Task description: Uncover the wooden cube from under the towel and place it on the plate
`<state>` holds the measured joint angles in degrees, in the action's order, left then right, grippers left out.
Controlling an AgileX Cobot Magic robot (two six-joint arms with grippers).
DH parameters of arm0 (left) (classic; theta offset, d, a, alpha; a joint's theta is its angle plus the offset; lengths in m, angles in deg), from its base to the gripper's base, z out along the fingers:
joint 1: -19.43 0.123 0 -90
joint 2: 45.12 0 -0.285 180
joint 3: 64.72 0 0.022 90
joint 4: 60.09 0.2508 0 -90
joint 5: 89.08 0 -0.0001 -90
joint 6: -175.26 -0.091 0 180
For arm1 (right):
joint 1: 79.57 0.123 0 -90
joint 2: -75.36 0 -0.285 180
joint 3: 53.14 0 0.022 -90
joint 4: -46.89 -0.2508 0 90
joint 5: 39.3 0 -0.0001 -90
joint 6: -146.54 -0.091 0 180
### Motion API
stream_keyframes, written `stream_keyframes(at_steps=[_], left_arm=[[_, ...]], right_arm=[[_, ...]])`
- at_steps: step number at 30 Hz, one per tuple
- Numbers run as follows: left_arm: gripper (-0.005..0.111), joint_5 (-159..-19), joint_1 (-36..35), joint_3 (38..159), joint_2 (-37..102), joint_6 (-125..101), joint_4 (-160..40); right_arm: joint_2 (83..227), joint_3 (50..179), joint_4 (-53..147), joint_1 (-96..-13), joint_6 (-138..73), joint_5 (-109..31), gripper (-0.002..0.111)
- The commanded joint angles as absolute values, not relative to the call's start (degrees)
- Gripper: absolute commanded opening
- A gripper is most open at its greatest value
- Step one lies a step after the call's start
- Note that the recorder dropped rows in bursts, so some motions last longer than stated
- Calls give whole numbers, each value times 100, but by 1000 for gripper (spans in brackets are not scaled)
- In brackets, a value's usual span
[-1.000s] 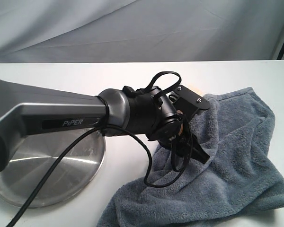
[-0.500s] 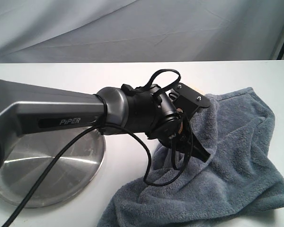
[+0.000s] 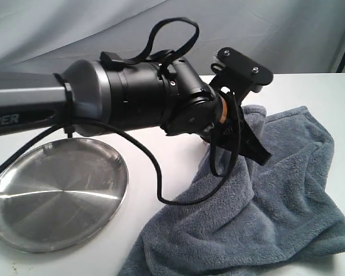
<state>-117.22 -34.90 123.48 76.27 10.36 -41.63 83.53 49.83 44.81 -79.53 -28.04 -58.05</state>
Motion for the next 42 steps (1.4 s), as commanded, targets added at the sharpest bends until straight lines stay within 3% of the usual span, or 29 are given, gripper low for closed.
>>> stream_keyframes(at_steps=[1, 12, 29, 33, 34, 35, 38, 40, 42], left_arm=[[0, -12064, -3894, 12368, 7309, 299, -4152], [0, -12705, -4966, 12356, 7279, -7, -4807], [3, -13423, -4845, 12356, 8246, -32, -5779], [25, -13476, -4845, 12356, 8426, 418, -5298], [35, -13490, -4845, 12356, 8478, 620, -5110], [58, -13512, -4845, 12356, 8494, 1006, -4774], [90, -13600, -4845, 12356, 8488, 1378, -4380], [102, -13611, -4845, 12356, 8465, 1354, -4277], [102, -13625, -4845, 12367, 8373, 1367, -4333]], right_arm=[[8315, 4964, 4466, -7930, -2801, -5767, 0], [8315, 4964, 4466, -7930, -2801, -5767, 0], [8315, 4964, 4466, -7930, -2801, -5767, 0], [8315, 4964, 4466, -7930, -2801, -5767, 0], [8315, 4964, 4466, -7930, -2801, -5767, 0], [8315, 4964, 4466, -7930, -2801, -5767, 0], [8315, 4964, 4466, -7930, -2801, -5767, 0], [8315, 4964, 4466, -7930, -2801, -5767, 0], [8315, 4964, 4466, -7930, -2801, -5767, 0]])
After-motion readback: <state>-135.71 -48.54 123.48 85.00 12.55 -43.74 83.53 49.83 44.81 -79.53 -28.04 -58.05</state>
